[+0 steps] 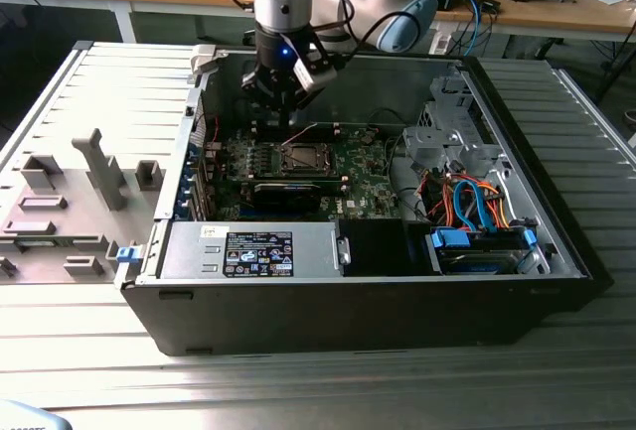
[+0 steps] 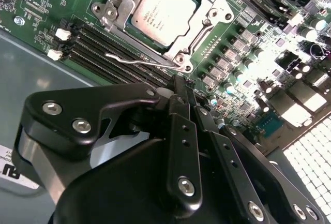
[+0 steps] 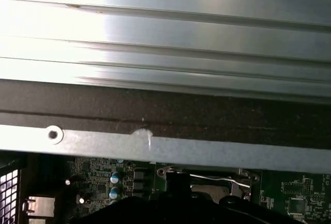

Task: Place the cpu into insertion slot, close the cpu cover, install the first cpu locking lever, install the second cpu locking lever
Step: 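Install the first cpu locking lever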

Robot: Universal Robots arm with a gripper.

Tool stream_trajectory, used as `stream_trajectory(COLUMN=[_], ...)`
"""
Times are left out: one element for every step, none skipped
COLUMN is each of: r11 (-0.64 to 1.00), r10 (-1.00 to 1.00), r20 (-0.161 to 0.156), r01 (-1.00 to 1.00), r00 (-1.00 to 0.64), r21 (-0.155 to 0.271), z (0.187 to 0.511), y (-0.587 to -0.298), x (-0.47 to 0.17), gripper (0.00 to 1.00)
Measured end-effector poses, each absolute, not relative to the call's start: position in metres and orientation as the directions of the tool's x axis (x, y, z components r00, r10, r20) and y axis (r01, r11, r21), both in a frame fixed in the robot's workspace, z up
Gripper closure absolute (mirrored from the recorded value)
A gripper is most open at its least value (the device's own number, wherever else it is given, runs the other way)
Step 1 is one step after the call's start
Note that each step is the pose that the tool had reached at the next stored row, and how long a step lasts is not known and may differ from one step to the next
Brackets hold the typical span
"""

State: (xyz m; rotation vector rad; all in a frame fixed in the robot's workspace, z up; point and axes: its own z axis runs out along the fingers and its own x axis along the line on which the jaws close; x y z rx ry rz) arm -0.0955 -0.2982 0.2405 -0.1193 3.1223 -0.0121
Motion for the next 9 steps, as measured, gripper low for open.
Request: stream_trajectory(r11=[0.997,0.997,0.997,0.997,0.997,0.997,0.997,0.997,0.997], r10=[-0.076,-0.077,-0.077,-0.077,-0.076,-0.076,-0.076,-0.076,-0.076], r20=[-0.017,-0.017,-0.017,-0.017,-0.017,-0.017,-0.017,-0.017,-0.017], r01=[-0.076,-0.076,-0.076,-0.076,-0.076,-0.076,-0.076,-0.076,-0.076], r00=[-0.997,-0.997,-0.997,-0.997,-0.997,-0.997,-0.997,-0.997,-0.997], r21=[-0.008,-0.008,-0.008,-0.008,-0.008,-0.008,-0.008,-0.008,-0.008], z=[0.2396,0.2389,0.2375,0.2362,0.2354,0.2342,0.2334,0.2327,0.2322], y=[-0.2978,-0.2975,-0.2968,-0.2964,-0.2961,-0.2956,-0.2953,-0.295,-0.2948], x=[-0.0953,-0.0951,-0.0946,-0.0943,-0.0939,-0.0934,-0.0929,-0.0925,-0.0922], gripper=[0.89,0.89,0.89,0.89,0.89,0.89,0.89,0.89,0.89])
